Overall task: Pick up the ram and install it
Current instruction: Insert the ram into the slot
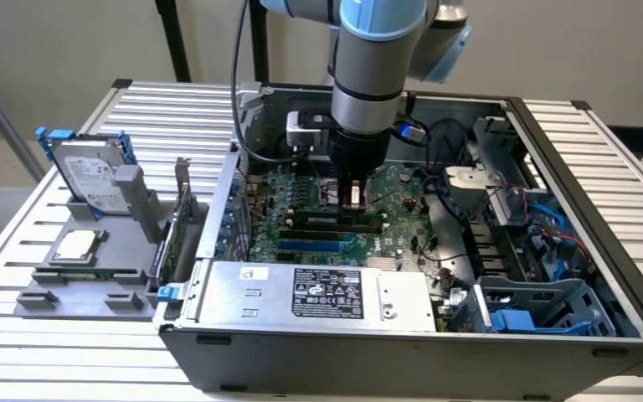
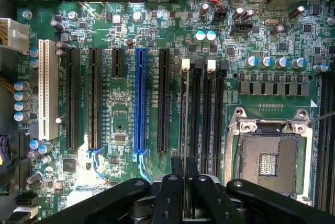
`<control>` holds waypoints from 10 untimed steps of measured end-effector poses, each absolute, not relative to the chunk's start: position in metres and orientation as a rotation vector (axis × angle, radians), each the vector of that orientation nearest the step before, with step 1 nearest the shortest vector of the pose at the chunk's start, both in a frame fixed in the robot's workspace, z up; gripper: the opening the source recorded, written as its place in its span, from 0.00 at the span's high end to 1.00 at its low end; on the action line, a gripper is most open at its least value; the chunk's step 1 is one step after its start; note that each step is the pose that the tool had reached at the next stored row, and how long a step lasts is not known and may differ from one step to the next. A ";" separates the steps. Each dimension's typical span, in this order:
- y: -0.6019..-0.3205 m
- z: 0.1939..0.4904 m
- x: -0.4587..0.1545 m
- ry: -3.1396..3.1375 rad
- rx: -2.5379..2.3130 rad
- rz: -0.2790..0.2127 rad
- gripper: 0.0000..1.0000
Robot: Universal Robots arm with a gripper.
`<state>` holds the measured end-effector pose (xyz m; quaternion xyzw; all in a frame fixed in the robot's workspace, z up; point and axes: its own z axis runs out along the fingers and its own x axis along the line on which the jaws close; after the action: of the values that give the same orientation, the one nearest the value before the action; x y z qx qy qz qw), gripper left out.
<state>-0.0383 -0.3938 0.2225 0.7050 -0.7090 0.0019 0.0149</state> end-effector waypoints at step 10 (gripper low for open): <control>-0.394 0.235 -0.039 -2.206 2.194 0.005 0.78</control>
<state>-0.0385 -0.3939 0.2346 0.7051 -0.7090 0.0015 0.0153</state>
